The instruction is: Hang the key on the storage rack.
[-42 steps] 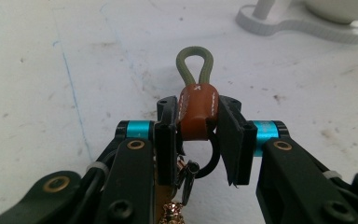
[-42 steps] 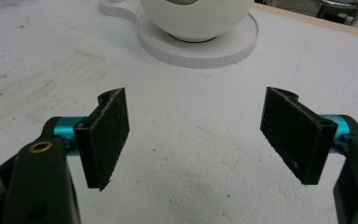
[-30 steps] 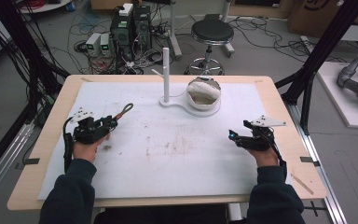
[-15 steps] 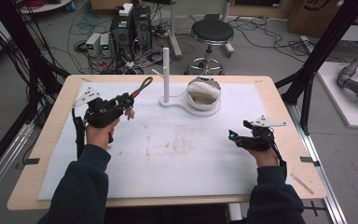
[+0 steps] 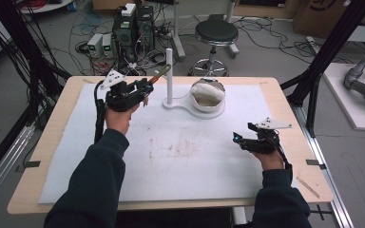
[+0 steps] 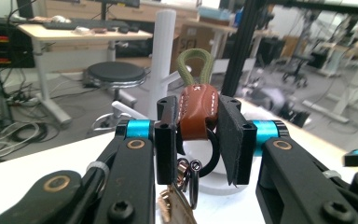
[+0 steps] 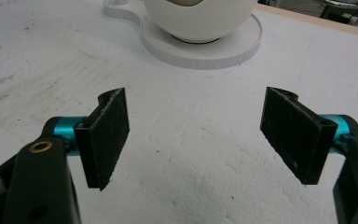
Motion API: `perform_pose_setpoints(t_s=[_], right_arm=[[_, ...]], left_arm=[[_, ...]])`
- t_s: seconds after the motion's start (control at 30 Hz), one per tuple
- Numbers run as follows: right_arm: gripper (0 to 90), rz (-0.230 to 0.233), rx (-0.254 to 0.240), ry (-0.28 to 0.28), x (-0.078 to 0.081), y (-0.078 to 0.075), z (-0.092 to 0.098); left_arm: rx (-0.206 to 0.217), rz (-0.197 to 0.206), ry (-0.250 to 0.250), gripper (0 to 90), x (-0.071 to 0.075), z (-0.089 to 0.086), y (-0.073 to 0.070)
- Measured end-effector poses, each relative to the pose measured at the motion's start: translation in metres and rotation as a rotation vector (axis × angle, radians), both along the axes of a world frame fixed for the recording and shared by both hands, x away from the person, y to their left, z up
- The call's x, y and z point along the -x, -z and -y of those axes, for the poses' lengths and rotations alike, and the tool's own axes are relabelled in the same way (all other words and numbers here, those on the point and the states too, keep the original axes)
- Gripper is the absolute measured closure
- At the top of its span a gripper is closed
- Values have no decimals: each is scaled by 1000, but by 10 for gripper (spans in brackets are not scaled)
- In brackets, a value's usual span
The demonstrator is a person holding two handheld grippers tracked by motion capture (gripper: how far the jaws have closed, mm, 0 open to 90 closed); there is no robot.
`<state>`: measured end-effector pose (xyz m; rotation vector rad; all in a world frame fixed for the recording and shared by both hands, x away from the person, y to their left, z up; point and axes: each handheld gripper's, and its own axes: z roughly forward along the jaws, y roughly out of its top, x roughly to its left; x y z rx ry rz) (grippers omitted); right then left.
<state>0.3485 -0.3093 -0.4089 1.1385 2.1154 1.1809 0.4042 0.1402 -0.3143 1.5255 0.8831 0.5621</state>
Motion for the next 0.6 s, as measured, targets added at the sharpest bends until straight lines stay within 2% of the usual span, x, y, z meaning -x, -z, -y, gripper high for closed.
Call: perform_pose_setpoints(t_s=[0.17,0.43,0.5,0.53,0.6], right_arm=[[241,-1,-3,1,0,0,1],[241,-6,-8,5,1,1,2],[241,-3,-5,1,0,2,2],[241,-4,-6,1,0,2,1],[241,-3,-3,-2,0,2,1]], left_arm=[[-41,-26,-13,691,-6,6,6],[-69,-48,-28,691,-15,15,10],[-82,-60,-40,690,-19,18,13],[-96,-84,-43,690,-24,20,18],[-106,-102,-38,689,-26,23,22]])
